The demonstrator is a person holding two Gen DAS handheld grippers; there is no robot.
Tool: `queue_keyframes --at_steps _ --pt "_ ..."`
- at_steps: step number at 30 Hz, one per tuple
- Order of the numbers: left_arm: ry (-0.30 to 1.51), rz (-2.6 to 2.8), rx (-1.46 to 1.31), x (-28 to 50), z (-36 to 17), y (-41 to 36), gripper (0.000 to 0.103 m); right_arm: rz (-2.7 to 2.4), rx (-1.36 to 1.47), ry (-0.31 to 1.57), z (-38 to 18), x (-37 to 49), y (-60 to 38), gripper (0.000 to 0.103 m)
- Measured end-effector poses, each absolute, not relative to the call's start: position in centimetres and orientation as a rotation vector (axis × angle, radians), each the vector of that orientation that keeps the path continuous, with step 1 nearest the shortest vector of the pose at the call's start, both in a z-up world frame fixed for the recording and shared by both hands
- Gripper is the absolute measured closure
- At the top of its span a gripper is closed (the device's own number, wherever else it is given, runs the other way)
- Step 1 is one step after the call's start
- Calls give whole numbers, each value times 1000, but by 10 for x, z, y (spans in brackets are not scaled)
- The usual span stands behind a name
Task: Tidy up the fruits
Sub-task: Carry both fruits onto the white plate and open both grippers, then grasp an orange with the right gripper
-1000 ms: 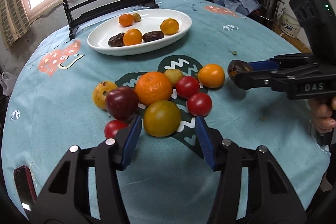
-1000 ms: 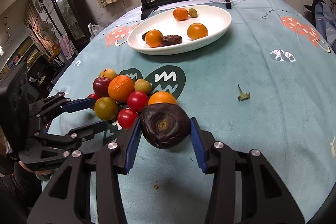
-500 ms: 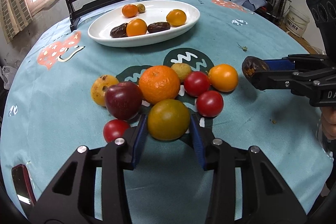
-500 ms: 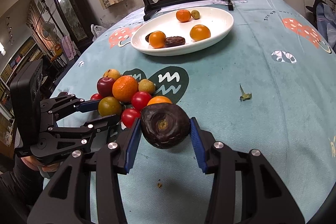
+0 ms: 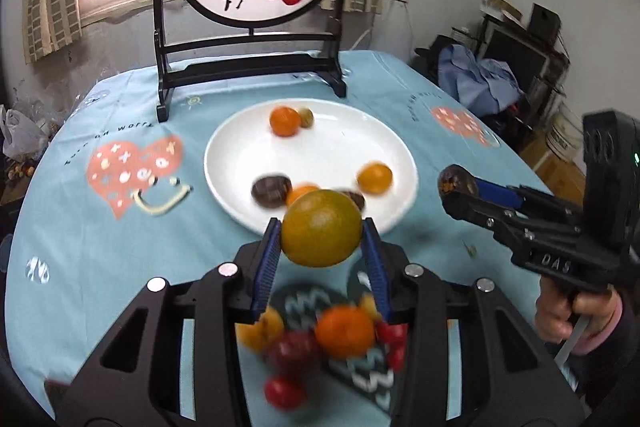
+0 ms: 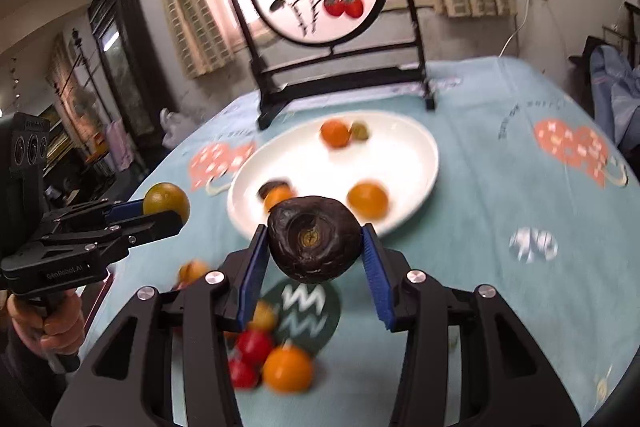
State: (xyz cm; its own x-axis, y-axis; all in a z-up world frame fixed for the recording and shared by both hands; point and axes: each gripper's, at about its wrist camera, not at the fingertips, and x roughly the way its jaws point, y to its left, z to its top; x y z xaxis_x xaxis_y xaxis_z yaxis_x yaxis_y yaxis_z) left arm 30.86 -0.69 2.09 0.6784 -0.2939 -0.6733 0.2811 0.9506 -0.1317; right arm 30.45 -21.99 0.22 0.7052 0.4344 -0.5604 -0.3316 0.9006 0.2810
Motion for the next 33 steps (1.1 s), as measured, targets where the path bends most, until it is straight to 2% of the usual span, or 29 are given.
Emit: queue_keyframes --at_steps 6,13,14,15,17,19,21,24,33 --pt "849 -210 -22 392 -1 -13 62 371 173 725 -12 374 -212 56" --pt "901 -162 -17 426 -24 -10 61 350 150 773 -26 402 -206 56" --pt "893 -149 -16 425 -22 -9 49 341 157 776 -25 402 -207 55" --pt "881 -138 -14 423 -19 -8 30 340 164 769 -24 399 -208 53" --pt "831 -120 -10 409 -5 -4 20 363 168 742 -16 387 -211 52" --pt "790 -126 -3 390 10 -1 16 382 152 703 -5 367 -212 50" --pt "752 -119 -7 366 26 4 8 412 142 674 3 346 -214 49" --pt "722 -122 -40 327 35 14 5 452 138 642 7 313 -215 49" --pt "716 -102 -63 247 -6 35 3 476 61 706 -19 254 -203 49"
